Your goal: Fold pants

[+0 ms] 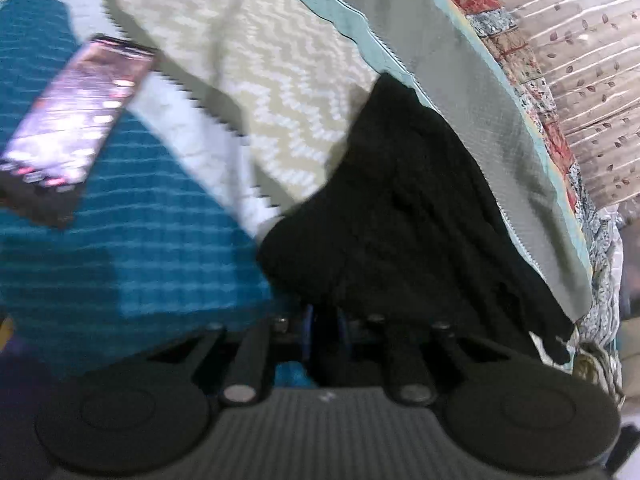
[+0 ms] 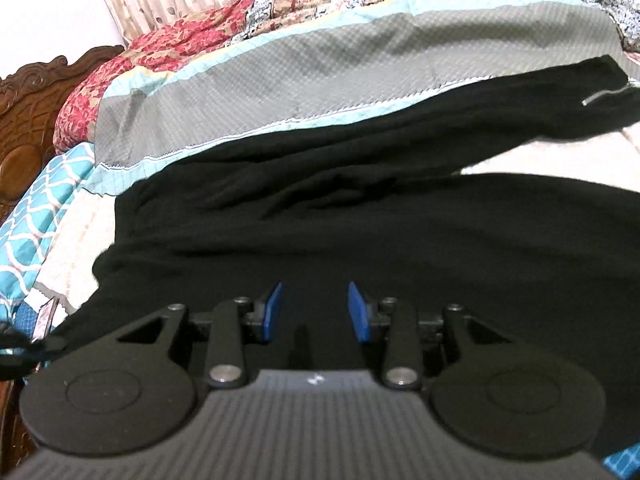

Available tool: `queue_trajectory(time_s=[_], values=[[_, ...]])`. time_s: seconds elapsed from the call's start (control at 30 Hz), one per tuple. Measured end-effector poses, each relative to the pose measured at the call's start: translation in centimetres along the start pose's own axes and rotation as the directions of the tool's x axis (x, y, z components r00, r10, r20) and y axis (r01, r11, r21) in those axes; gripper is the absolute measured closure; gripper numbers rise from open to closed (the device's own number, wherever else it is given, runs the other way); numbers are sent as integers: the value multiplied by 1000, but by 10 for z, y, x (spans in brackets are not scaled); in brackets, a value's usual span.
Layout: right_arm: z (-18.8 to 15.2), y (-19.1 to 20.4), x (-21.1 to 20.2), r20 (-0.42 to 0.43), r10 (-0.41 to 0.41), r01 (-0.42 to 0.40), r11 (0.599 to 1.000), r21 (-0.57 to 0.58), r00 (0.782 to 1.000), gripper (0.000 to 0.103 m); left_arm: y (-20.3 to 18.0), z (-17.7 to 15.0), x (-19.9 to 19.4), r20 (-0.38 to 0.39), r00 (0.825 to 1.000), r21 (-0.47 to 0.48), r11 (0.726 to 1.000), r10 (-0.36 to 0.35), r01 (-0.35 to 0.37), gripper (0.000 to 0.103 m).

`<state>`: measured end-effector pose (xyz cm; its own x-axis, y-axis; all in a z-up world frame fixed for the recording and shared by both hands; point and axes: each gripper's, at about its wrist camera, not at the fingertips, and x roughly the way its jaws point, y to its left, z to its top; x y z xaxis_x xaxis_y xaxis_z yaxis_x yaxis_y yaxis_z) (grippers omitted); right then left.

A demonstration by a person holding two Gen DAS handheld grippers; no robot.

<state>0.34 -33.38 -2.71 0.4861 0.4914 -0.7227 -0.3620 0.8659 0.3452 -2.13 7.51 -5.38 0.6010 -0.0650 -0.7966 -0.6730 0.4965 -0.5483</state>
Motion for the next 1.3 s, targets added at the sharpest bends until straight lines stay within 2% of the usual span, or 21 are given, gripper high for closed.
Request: queue_trajectory(time_s=[0.13, 0.17, 0.23, 0.3, 0.37, 0.43, 0.47, 0.5, 0.53, 0.57, 0.7, 0.77, 0.83, 0.9, 0.97, 1.07, 1.1, 1.17, 1.2, 1.23, 1.3], values=[[4, -18, 0, -17, -5, 6, 1000, 19, 1000, 63, 8, -25, -19, -3, 992, 41, 992, 123, -123, 86], [7, -22, 1, -23, -6, 6, 1000, 30, 1000, 63, 5, -27, -27, 12, 989, 69, 987, 147, -148, 78], [17, -35, -1, -9, -10, 11, 999, 44, 1000, 63, -6, -18, -50, 89, 989, 120, 985, 114, -124, 68], [34, -50, -5, 33, -48, 47, 998, 52, 998, 63, -35, 0, -68, 228, 967, 212, 964, 110, -159, 64], [58, -75, -10, 77, -112, 107, 992, 72, 991, 63, -81, 20, -64, 362, 923, 363, 892, 132, -270, 54], [82, -104, -16, 111, -179, 165, 979, 122, 978, 63, -134, 36, -38, 470, 874, 499, 781, 122, -377, 43], [95, -120, -18, 129, -208, 187, 970, 156, 970, 63, -159, 42, -20, 498, 862, 558, 725, 97, -404, 35], [112, -140, -20, 148, -247, 216, 956, 198, 958, 63, -181, 46, 0, 506, 860, 609, 677, 69, -413, 27], [126, -158, -22, 162, -284, 242, 941, 236, 945, 61, -196, 55, 19, 502, 864, 667, 621, 32, -411, 12], [140, -177, -22, 170, -317, 264, 924, 276, 933, 61, -209, 62, 39, 495, 869, 706, 578, 9, -409, 7], [197, -258, -5, 147, -422, 318, 832, 455, 895, 57, -238, 90, 127, 394, 918, 807, 458, 53, -373, 7], [216, -294, 9, 119, -437, 303, 770, 562, 891, 55, -236, 93, 156, 381, 919, 817, 429, 100, -386, 7], [219, -312, 20, 98, -456, 294, 709, 642, 884, 49, -229, 96, 179, 334, 933, 835, 418, 133, -358, 10], [229, -329, 38, 71, -453, 289, 674, 680, 889, 42, -226, 96, 192, 290, 945, 855, 403, 150, -326, 19], [238, -343, 56, 40, -460, 315, 665, 677, 887, 40, -222, 91, 203, 255, 954, 875, 381, 161, -298, 50], [251, -357, 83, -1, -514, 393, 655, 645, 858, 40, -224, 83, 209, 249, 957, 884, 369, 146, -286, 71], [255, -361, 90, 0, -514, 398, 664, 633, 858, 40, -224, 81, 208, 251, 957, 885, 365, 146, -288, 75], [259, -362, 105, -33, -544, 453, 662, 597, 838, 41, -226, 76, 211, 278, 949, 884, 349, 145, -312, 82], [260, -363, 112, -67, -557, 488, 657, 574, 828, 61, -228, 73, 216, 296, 944, 884, 333, 142, -328, 83], [258, -365, 116, -95, -564, 513, 652, 558, 820, 98, -228, 69, 213, 315, 939, 884, 318, 137, -343, 85], [250, -367, 106, -77, -555, 493, 656, 572, 828, 97, -230, 66, 208, 343, 931, 879, 308, 123, -364, 86]])
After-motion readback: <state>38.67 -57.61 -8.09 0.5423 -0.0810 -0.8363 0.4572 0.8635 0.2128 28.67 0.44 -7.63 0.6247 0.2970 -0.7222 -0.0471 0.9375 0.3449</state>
